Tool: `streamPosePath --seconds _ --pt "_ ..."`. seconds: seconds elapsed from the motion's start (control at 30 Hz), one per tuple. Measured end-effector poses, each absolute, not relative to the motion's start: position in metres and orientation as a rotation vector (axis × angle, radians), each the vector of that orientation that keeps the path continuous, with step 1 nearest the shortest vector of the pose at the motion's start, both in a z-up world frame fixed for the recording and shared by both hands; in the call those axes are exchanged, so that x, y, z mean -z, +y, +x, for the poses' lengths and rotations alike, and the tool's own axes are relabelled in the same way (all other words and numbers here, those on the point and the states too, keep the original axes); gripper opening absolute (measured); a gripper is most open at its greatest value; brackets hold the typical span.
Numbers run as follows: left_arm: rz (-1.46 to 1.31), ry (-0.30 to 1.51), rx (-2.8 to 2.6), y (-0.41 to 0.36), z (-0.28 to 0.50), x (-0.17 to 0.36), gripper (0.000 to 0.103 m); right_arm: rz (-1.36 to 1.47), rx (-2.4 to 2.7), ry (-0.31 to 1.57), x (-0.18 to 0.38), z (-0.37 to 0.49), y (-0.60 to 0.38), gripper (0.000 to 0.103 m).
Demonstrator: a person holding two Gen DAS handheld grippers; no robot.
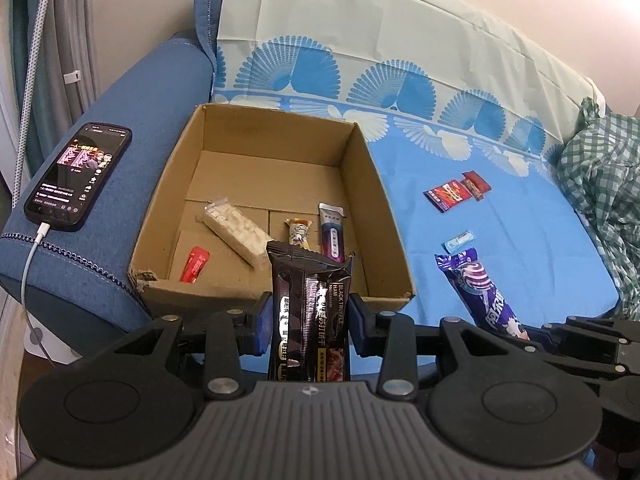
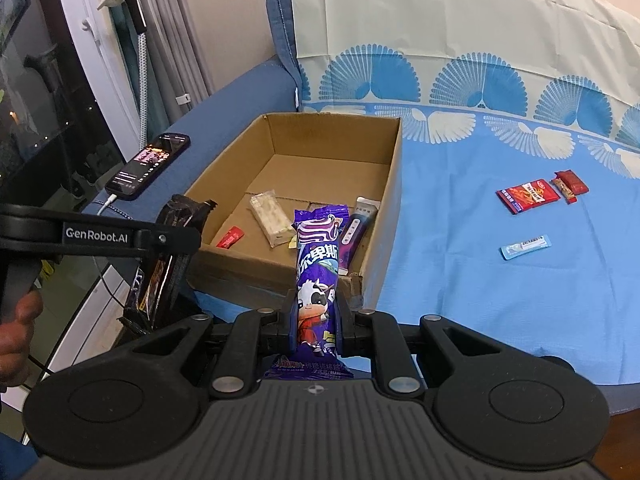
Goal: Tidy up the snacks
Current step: 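Carry the chocolate bar and purple bar over the box with both tools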
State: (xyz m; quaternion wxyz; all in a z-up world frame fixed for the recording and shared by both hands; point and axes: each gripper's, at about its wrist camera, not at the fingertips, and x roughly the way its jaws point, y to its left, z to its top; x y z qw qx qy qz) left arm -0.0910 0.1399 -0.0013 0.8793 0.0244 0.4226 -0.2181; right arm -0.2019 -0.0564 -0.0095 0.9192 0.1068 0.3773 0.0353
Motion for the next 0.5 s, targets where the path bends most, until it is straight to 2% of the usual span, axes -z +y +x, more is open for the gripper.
streamPosePath --seconds 0.5 --pt "0.076 0.877 0.421 0.13 -0.033 0.001 0.043 0.238 -0.078 0.781 0.015 -0.146 -0.059 0.017"
